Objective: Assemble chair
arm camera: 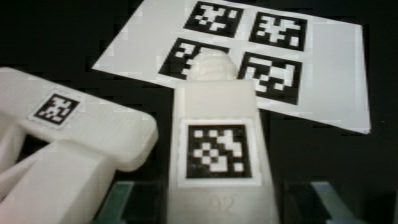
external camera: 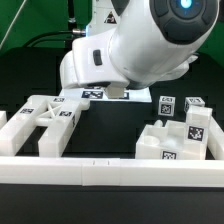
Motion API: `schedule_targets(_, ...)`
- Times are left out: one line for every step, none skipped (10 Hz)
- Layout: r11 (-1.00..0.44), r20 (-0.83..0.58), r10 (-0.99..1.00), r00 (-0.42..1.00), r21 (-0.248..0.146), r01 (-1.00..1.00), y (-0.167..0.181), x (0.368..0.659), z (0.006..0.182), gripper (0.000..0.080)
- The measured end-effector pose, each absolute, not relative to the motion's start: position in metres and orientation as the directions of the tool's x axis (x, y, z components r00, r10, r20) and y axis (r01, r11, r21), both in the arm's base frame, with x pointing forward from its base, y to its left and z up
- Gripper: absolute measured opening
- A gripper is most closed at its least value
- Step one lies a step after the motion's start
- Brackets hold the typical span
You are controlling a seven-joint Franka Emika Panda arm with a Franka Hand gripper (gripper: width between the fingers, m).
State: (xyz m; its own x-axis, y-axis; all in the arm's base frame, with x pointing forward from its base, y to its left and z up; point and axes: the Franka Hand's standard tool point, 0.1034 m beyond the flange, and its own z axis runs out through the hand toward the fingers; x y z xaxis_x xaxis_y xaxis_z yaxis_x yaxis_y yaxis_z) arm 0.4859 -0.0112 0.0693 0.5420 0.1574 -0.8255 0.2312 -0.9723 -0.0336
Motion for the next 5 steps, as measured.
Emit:
schedule_targets(-0.971, -0.819, 0.164, 0.55, -0.034, 0.239, -0.0074, 0.4888, 0.0745, 0.0284)
schedule_targets(-0.97, -0.819, 0.164, 0.551, -0.033, 0.239, -0.0076, 0.4887, 0.0732, 0.0284)
schedule_targets(-0.971, -0.82, 0.163, 0.549, -0.033, 0.238, -0.0083, 0.4883, 0.0723, 0.0284)
schedule_targets(-0.971, -0.819, 0.163, 0.551, -0.033, 0.238, -0.0084, 0.4886, 0.0721, 0.0284)
schedule_targets(-0.974, -0.808, 0.148, 0.571, -0.018, 0.227, -0.0079, 0.4916, 0.0712, 0.0284)
